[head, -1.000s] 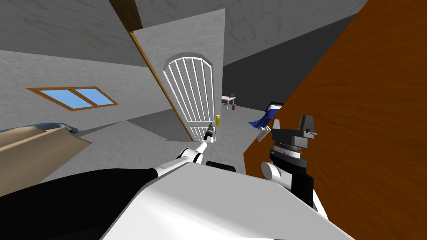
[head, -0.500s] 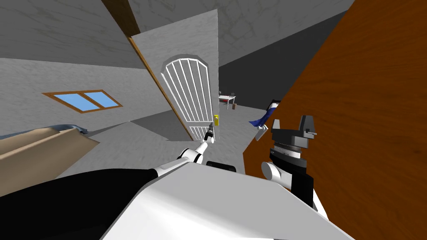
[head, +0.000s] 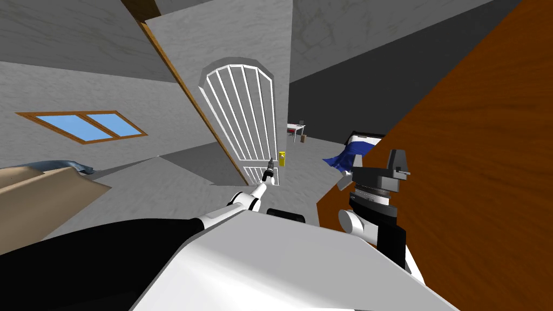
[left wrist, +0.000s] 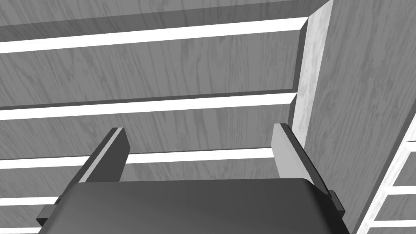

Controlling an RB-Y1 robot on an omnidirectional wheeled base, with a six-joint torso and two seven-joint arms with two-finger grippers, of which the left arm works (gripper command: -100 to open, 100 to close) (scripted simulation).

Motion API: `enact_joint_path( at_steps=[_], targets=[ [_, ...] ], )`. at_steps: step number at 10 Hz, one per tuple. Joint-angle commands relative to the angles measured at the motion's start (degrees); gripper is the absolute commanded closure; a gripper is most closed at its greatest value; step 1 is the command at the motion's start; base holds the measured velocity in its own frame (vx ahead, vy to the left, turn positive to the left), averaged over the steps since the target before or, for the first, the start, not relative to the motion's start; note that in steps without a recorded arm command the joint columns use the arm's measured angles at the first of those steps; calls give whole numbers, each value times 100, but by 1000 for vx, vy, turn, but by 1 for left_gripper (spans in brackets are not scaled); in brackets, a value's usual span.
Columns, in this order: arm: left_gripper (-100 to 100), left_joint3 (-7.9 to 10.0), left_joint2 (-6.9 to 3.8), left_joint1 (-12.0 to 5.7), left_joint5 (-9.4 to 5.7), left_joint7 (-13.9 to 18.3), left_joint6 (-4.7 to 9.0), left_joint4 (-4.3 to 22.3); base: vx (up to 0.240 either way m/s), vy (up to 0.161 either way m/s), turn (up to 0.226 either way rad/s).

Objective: Push the door open

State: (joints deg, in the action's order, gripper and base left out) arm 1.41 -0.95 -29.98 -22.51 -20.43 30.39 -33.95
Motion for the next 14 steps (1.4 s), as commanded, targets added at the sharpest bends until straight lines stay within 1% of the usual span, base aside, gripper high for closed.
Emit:
enact_joint_path(
  at_steps=[1, 3, 5, 6, 7, 8, 13, 14],
  targets=[
    [-100, 16, -17, -14, -31, -46, 24, 29, 224, -28, -37],
    [-100, 39, 29, -21, -69, -95, 55, 50, 206, -58, -46],
    [-100, 62, 165, -29, -109, -147, 88, 74, 216, -72, -60],
    [-100, 75, 288, -33, -132, -175, 106, 86, 157, -82, -53],
    [-100, 71, 221, -48, -120, -158, 91, 95, 61, -39, -7],
    [100, 71, 221, -48, -120, -158, 91, 95, -4, 4, 10],
    [100, 71, 221, -48, -120, -158, 91, 95, -13, 6, -5],
    [100, 196, 98, -95, -327, -365, 222, 201, 51, -4, -115]
  ],
)
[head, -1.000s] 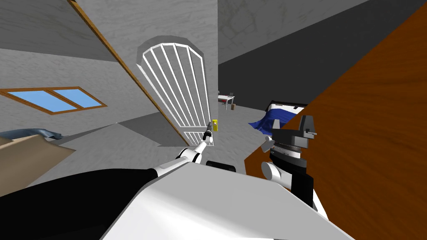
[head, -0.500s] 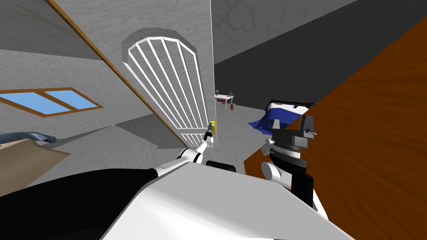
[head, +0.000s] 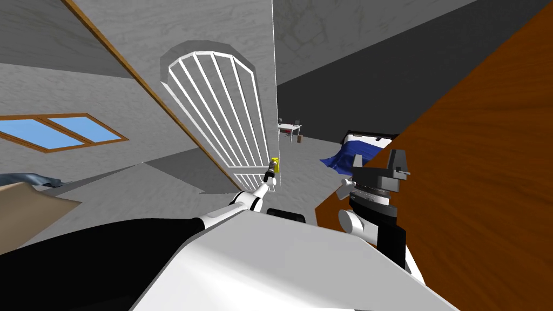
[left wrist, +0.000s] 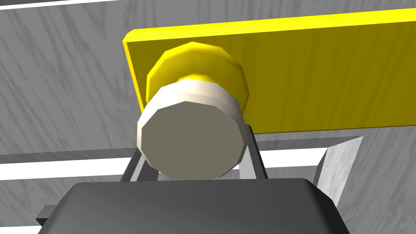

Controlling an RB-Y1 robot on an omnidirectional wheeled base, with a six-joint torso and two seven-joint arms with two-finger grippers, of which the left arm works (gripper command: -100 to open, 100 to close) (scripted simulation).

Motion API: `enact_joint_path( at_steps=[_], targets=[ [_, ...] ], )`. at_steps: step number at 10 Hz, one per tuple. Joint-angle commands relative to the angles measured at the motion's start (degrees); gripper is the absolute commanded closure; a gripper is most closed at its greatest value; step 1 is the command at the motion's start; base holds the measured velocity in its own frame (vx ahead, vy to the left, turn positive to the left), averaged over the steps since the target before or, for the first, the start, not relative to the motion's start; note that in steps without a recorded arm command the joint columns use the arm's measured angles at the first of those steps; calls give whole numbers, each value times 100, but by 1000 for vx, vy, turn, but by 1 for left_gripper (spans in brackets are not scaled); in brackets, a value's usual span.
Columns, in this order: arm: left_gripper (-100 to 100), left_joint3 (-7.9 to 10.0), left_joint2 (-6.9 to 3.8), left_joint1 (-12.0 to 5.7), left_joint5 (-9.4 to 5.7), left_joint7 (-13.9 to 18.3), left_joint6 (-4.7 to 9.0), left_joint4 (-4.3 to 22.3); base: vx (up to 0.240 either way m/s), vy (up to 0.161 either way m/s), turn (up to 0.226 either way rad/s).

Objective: Push the door open

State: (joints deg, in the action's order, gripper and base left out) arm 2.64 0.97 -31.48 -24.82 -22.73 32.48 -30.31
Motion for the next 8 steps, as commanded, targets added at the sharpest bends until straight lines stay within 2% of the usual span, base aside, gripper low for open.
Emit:
enact_joint_path(
  at_steps=[1, 2, 3, 4, 6, 8],
  targets=[
    [100, 73, -95, 55, -96, -134, 13, -163, 84, 10, -84],
    [100, 166, -158, 12, -242, -278, 115, -100, 110, 10, -45],
    [100, 218, -187, -12, -323, -357, 172, -65, 121, 14, -46],
    [-100, 68, -259, -8, -276, -241, 116, 18, 43, 58, 171],
    [-100, 41, -275, 21, -280, -243, 92, -31, -38, 61, 55],
    [-100, -83, -322, 152, -300, -251, -19, -257, -47, 66, 125]
  ],
)
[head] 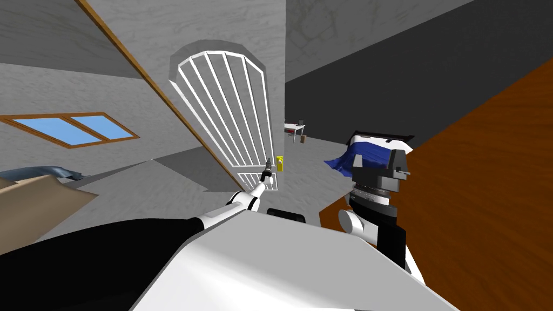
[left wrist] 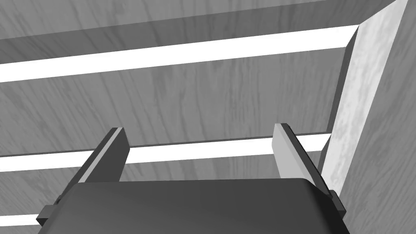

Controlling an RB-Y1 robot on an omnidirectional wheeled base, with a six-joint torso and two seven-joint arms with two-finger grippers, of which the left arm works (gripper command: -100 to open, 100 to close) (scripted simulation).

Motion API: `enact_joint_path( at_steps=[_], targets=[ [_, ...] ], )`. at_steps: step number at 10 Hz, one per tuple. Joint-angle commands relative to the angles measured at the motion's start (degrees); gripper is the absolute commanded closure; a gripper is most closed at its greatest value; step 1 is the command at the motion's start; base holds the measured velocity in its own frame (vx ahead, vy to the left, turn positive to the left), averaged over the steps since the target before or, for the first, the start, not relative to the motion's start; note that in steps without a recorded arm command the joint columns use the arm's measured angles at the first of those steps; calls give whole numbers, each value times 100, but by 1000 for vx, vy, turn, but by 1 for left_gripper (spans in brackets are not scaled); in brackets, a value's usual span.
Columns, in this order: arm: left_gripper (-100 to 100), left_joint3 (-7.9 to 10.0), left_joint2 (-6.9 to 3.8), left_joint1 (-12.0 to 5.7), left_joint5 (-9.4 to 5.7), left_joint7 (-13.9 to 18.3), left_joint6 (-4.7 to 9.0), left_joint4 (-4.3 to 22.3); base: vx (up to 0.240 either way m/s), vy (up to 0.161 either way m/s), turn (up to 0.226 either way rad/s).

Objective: Push the door open

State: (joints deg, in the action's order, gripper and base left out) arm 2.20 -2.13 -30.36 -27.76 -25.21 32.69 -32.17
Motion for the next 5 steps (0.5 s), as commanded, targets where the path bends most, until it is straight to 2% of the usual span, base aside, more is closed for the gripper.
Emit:
enact_joint_path(
  at_steps=[1, 4, 5],
  targets=[
    [-100, -92, -17, 97, -15, -7, -87, -168, -60, 71, 177],
    [-100, -280, 34, 295, -46, -20, -255, -510, -61, 38, 157],
    [-100, -372, 97, 393, -61, -27, -338, -678, -87, -13, 142]
  ],
)
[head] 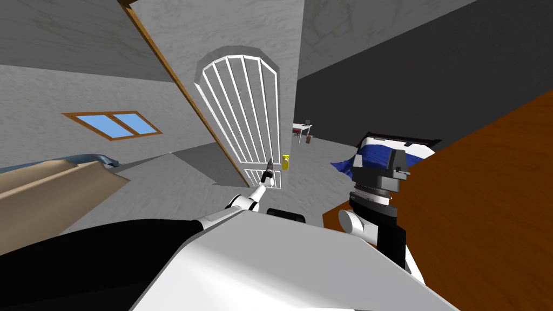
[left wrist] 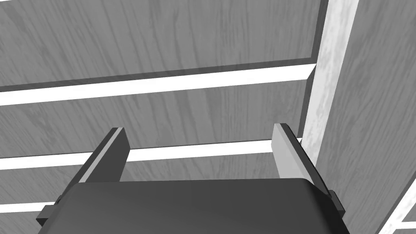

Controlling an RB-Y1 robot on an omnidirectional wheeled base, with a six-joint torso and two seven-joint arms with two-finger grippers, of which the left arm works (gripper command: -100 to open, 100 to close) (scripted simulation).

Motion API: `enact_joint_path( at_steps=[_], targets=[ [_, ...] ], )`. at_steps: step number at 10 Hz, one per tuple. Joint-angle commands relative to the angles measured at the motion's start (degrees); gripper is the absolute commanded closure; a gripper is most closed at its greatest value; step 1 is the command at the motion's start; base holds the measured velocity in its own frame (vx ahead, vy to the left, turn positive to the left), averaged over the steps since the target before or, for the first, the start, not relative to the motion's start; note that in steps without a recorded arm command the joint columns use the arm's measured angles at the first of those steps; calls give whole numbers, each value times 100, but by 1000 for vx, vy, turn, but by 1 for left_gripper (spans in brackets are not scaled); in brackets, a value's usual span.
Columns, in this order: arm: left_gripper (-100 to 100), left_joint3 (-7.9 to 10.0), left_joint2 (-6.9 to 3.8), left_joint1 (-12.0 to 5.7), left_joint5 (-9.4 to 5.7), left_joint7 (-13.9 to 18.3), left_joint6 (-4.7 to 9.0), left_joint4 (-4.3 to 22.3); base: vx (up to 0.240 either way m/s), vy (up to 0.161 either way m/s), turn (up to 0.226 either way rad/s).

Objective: Push the door open

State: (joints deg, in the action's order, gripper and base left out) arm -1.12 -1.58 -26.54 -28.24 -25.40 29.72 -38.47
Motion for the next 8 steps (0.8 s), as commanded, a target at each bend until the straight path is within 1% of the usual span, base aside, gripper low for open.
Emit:
enact_joint_path(
  at_steps=[1, 2, 5, 7, 8],
  targets=[
    [-100, -110, 110, 84, -24, -12, -102, -174, -109, -32, 175],
    [-100, -172, 187, 151, -35, -17, -159, -288, -120, -90, 113],
    [-100, -258, 325, 242, -49, -23, -235, -444, -115, -145, 52],
    [-100, -299, 406, 284, -56, -25, -272, -518, -144, -181, 9],
    [-100, -310, 432, 296, -57, -26, -282, -538, -99, -243, -19]
  ],
)
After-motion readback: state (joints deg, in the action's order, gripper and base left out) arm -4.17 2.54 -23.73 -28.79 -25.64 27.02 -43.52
